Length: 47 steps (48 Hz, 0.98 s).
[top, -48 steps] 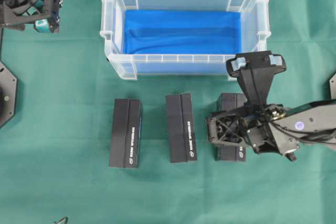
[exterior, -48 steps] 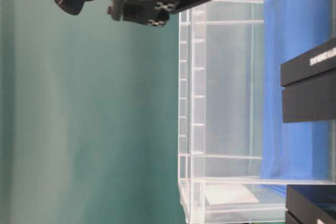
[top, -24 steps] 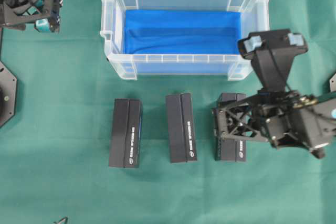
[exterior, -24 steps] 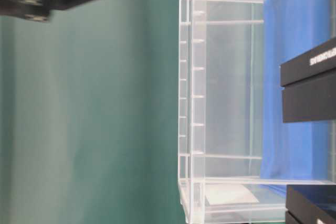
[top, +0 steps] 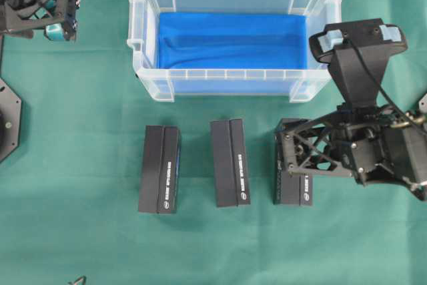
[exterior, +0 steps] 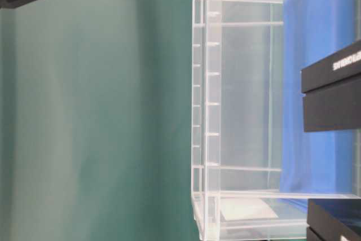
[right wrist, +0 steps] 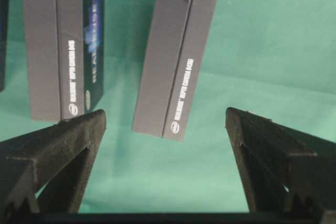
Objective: Take out the box from the case.
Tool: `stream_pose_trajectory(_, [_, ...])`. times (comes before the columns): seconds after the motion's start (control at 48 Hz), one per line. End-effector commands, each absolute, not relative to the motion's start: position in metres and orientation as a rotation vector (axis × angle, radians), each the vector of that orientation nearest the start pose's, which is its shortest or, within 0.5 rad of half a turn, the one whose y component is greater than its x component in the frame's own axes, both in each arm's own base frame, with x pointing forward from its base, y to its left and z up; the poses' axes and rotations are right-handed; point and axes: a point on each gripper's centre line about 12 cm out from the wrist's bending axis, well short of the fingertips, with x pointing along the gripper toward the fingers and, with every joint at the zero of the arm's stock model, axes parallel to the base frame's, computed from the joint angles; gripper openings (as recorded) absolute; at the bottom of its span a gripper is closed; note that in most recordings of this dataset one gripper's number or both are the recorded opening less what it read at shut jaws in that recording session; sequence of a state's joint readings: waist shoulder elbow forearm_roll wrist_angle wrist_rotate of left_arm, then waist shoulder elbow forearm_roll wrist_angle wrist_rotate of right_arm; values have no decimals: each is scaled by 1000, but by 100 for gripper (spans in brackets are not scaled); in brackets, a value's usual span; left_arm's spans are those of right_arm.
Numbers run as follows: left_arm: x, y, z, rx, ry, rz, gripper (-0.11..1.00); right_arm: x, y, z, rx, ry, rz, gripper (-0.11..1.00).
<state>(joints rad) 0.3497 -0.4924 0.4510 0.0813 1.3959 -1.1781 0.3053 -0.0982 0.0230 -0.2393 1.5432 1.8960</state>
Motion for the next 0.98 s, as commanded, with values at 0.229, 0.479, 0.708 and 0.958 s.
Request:
stream_pose_trajectory(0.229, [218, 89, 323, -1142, 974, 1104, 96, 290, 76, 350, 1206, 907, -1173, 92])
stream_pose_trajectory(0.479, [216, 87, 323, -1143, 974, 1101, 96, 248, 72, 351, 1224, 905, -1168, 91])
stream_pose_trajectory(0.708, [216, 85, 323, -1138, 978, 1093, 96, 238, 69, 351, 1205, 915, -1157, 91])
stream_pose_trajectory(0.958, [217, 84, 323, -1150, 972, 1100, 96, 238, 49, 346, 1163, 924, -1170, 91])
